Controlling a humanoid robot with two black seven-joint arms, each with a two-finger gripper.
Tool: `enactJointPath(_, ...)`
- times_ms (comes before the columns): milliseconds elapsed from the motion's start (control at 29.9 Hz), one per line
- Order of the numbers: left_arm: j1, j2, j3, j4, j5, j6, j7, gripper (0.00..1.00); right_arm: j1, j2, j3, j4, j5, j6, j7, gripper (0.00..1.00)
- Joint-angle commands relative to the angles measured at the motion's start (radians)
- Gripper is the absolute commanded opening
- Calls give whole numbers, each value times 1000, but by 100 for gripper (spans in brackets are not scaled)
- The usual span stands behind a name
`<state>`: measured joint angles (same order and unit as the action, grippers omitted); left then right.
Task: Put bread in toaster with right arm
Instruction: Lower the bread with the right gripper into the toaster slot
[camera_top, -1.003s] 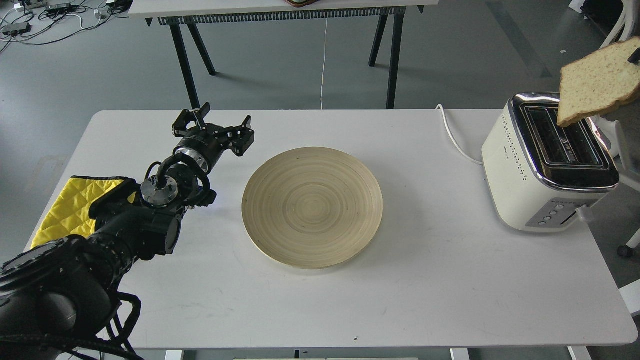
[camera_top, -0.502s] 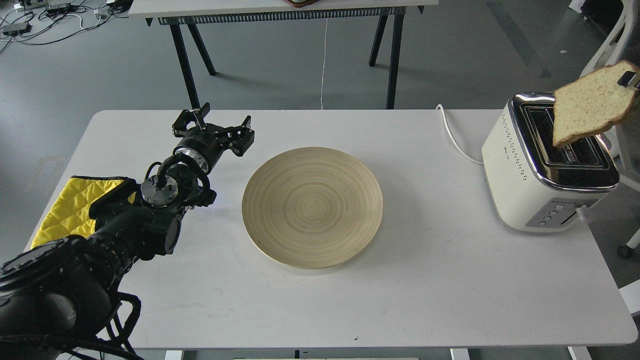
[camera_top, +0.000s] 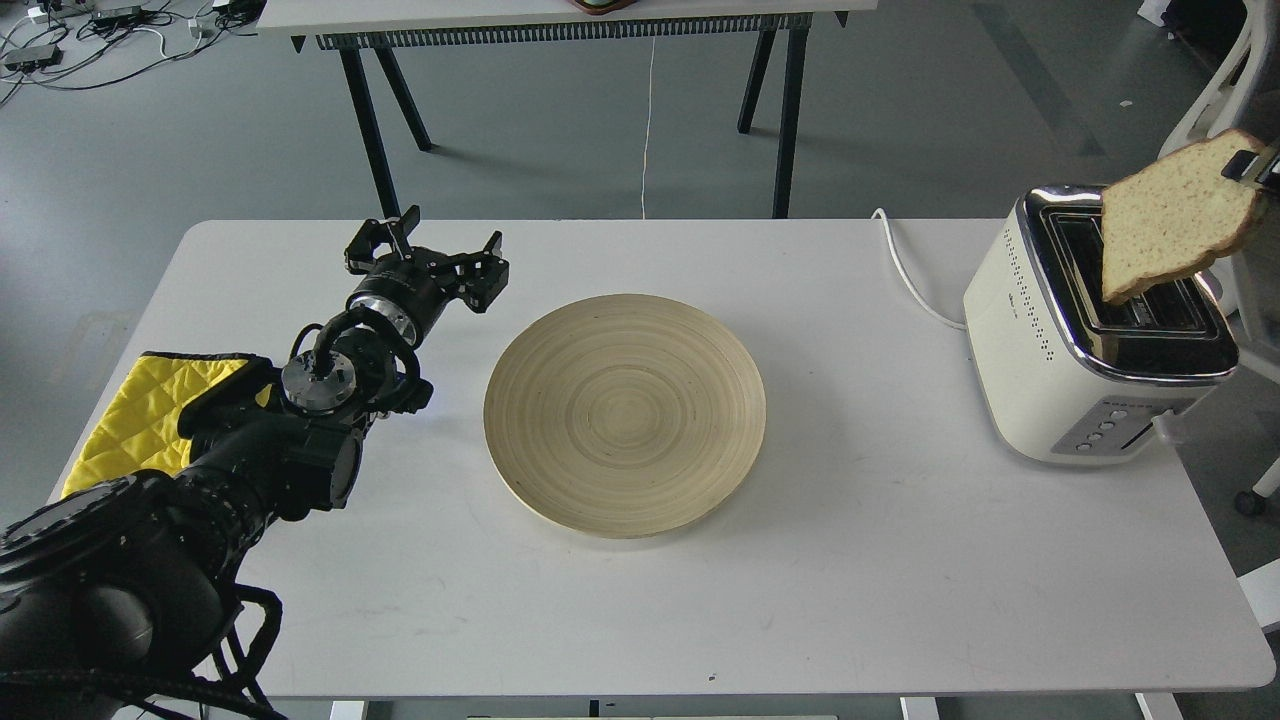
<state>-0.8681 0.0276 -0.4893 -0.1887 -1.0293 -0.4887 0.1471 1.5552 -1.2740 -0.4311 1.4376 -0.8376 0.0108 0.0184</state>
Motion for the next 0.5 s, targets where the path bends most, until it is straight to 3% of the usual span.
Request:
enactJointPath(0,0,0,0,0,0,0,0,100,-9,2,0,12,0,0,-5,0)
enactJointPath(468,0,0,0,0,0,0,0,100,-46,19,2,12,0,0,-17,0)
